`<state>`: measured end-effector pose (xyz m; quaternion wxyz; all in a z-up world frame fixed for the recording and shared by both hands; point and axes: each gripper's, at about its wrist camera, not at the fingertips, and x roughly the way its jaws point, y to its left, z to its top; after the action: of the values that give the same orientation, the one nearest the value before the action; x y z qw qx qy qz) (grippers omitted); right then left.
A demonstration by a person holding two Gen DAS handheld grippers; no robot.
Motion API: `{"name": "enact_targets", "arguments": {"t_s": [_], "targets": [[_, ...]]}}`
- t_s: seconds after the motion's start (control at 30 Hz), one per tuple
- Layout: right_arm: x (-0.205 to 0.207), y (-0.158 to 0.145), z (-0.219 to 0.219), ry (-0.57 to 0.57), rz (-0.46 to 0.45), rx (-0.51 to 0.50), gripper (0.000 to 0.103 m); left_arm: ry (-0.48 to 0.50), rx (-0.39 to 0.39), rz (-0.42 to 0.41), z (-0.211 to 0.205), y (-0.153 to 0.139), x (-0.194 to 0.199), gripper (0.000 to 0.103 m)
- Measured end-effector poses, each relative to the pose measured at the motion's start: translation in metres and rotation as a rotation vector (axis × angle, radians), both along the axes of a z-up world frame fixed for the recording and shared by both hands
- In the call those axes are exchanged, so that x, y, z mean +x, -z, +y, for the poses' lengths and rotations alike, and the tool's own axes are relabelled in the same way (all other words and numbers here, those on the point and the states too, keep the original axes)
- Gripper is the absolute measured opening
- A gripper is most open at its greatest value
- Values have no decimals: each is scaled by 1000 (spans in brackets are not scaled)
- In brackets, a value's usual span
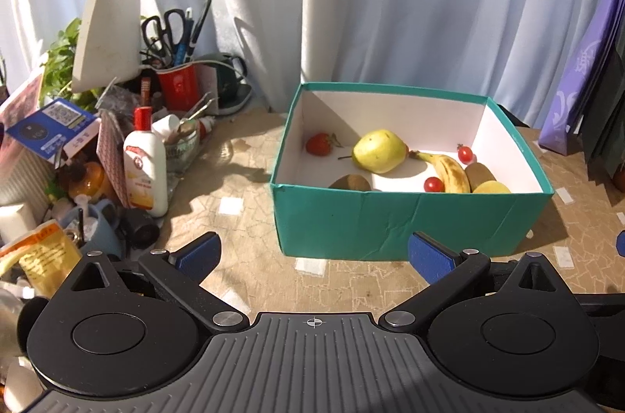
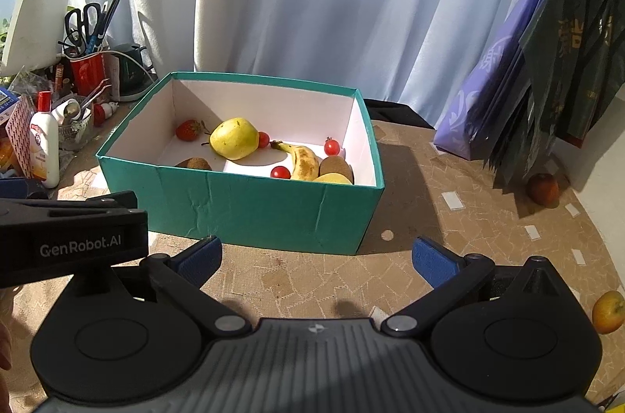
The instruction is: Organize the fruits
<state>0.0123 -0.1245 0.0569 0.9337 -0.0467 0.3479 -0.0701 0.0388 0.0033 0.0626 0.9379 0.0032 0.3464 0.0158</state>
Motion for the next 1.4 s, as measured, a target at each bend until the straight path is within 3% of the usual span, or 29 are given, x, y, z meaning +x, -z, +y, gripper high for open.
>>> {"name": "enact_targets", "arguments": {"t_s": [0.47, 1.4], "targets": [[-11, -4, 11, -15, 29, -16, 103, 10, 9, -57, -2, -7, -22, 103], [-22, -4, 4, 17, 31, -5, 103, 106, -33, -29, -16, -6, -23, 103]]}}
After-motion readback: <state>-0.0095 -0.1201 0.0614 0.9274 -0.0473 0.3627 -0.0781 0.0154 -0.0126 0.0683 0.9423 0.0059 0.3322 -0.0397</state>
